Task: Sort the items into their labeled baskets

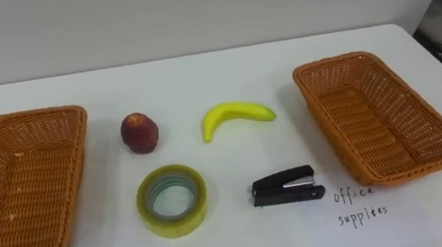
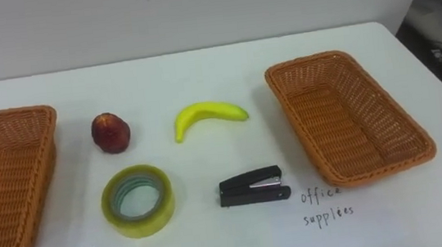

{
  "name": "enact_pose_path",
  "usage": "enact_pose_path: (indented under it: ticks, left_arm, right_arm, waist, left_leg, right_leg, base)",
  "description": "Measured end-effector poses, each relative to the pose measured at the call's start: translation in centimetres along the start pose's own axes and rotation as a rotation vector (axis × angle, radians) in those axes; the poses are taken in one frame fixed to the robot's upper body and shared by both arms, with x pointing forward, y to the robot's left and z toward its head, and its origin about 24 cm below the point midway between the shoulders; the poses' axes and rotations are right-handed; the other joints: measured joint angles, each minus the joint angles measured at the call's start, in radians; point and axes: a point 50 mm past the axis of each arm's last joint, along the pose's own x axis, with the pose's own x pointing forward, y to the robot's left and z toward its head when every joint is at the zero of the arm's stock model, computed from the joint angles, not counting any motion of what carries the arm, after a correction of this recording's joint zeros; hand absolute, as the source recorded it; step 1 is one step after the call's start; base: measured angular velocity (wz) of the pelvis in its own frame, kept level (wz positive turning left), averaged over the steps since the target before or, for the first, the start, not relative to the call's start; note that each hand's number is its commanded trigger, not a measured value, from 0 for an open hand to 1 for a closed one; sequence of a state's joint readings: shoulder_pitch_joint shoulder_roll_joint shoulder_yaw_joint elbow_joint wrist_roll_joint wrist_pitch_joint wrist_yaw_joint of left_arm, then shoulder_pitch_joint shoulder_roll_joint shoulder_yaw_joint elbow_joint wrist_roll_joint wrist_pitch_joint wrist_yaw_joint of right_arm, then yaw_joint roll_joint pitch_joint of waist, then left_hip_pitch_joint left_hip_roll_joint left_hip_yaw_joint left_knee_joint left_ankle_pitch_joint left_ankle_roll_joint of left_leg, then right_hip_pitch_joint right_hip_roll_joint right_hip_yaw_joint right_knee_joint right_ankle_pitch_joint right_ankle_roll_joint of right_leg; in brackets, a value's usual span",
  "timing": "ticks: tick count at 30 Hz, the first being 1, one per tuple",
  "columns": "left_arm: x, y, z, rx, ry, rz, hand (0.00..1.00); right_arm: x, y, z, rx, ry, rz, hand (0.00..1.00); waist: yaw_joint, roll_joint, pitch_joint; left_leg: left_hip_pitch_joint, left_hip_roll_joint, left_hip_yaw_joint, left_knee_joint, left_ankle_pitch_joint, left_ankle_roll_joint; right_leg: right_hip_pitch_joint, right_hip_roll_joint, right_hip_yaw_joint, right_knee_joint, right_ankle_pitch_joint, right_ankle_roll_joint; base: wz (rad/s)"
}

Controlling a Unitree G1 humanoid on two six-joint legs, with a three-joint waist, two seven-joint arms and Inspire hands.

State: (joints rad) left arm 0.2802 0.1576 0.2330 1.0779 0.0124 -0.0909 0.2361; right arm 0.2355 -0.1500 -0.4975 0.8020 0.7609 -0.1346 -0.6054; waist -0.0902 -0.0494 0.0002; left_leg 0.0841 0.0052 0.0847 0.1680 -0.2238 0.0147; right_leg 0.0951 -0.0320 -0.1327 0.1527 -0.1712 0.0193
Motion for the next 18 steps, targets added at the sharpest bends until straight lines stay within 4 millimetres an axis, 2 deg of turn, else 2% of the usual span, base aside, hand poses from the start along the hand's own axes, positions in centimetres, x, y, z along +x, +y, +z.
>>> enact_pose_path:
  ticks: [5, 10, 15, 18]
  left_arm:
    - [0.0, 0.1, -0.1, 0.005, 0.002, 0.002, 0.0]
    - [0.0, 0.3, 0.4, 0.023, -0.022, 0.003, 0.0]
    - [0.0, 0.3, 0.5, 0.031, -0.021, 0.002, 0.0]
    - [0.0, 0.3, 0.5, 0.034, -0.021, 0.002, 0.0]
  right_arm:
    - [-0.9, 1.1, 3.5, 0.084, -0.136, -0.034, 0.0]
    - [-2.9, 2.8, 6.9, 0.223, -0.244, -0.028, 0.0]
    - [-4.3, 4.1, 8.7, 0.227, -0.36, -0.026, 0.0]
    - [-5.7, 4.6, 10.7, 0.241, -0.492, -0.013, 0.0]
  waist:
    - [0.0, -0.007, -0.0006]
    - [-0.006, -0.024, -0.0034]
    - [0.013, -0.038, -0.002]
    - [0.014, -0.03, 0.0015]
  left_leg:
    - [-0.009, 0.0, 0.005, -0.002, 0.0, 0.0]
    - [-0.024, -0.001, 0.005, 0.0, 0.003, 0.002]
    - [-0.02, -0.001, 0.009, 0.0, 0.003, 0.002]
    - [-0.023, -0.001, 0.007, 0.0, 0.003, 0.003]
  right_leg:
    - [-0.022, 0.0, 0.002, 0.006, -0.004, 0.001]
    - [-0.037, -0.001, 0.002, 0.018, -0.004, 0.001]
    - [-0.038, -0.001, 0.008, 0.019, -0.004, 0.001]
    - [-0.041, -0.001, 0.007, 0.019, -0.004, 0.001]
  base:
    - [-0.04]
    - [0.0]
    - [-0.03]
    - [0.0]
